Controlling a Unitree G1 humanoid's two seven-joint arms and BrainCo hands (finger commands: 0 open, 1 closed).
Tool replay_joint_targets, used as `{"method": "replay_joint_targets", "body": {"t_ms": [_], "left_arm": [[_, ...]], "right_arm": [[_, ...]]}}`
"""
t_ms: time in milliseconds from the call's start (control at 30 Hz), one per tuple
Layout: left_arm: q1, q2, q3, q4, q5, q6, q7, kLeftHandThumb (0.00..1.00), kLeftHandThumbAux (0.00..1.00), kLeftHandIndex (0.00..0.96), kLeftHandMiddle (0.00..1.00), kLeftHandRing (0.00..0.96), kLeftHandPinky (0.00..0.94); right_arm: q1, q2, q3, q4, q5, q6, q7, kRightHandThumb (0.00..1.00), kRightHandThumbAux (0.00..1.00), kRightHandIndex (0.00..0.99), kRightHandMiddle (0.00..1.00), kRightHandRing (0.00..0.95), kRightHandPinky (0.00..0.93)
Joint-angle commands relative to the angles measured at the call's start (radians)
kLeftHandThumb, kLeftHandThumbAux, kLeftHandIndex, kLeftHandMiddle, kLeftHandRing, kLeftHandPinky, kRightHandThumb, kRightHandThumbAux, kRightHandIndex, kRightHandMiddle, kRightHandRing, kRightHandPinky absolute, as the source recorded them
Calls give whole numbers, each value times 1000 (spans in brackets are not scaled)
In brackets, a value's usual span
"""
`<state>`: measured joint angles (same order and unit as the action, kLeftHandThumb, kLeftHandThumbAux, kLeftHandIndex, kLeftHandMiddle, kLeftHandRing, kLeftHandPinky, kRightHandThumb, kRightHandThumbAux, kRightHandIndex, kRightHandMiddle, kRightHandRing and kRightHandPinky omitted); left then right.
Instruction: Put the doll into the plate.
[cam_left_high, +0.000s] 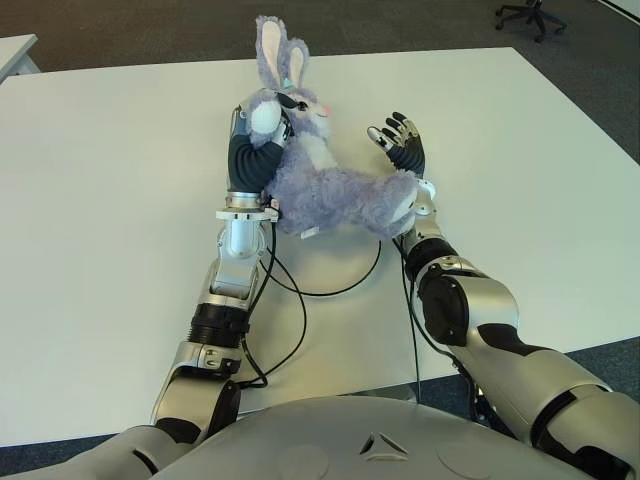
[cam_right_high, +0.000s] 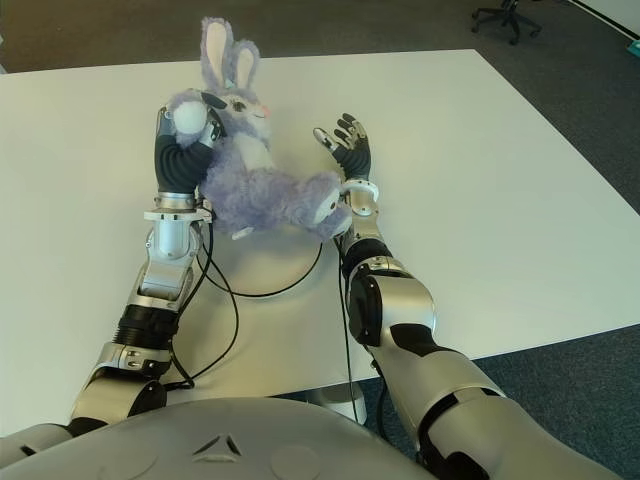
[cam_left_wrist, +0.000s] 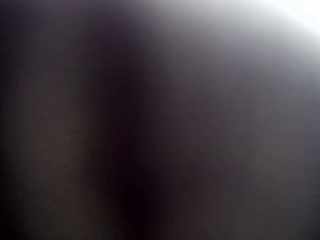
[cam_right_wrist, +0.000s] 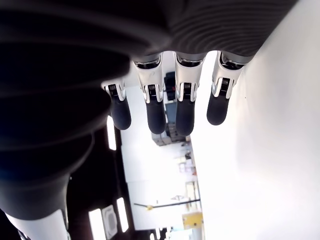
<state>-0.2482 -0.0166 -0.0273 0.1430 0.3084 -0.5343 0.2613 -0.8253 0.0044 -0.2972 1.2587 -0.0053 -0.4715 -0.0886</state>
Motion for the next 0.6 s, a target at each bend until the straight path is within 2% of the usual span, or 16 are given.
{"method": "replay_joint_targets", "body": {"t_ms": [33,367,600], "left_arm": [[28,-6,-10,13,2,12,9,722,698,443,857,856,853],[47,-18,-17,2,-25,6,3,721,698,442,867,859,852],[64,-20,-27,-7,-47,5,-12,722,698,443,855,858,857]], "right_arm": [[146,25,-8,90,9,81,-7,55,750,155,178,158,148],[149,28,-9,89,11,74,-5,73,769,159,189,165,151],[150,28,-10,88,12,75,-7,63,738,181,191,168,153]]}}
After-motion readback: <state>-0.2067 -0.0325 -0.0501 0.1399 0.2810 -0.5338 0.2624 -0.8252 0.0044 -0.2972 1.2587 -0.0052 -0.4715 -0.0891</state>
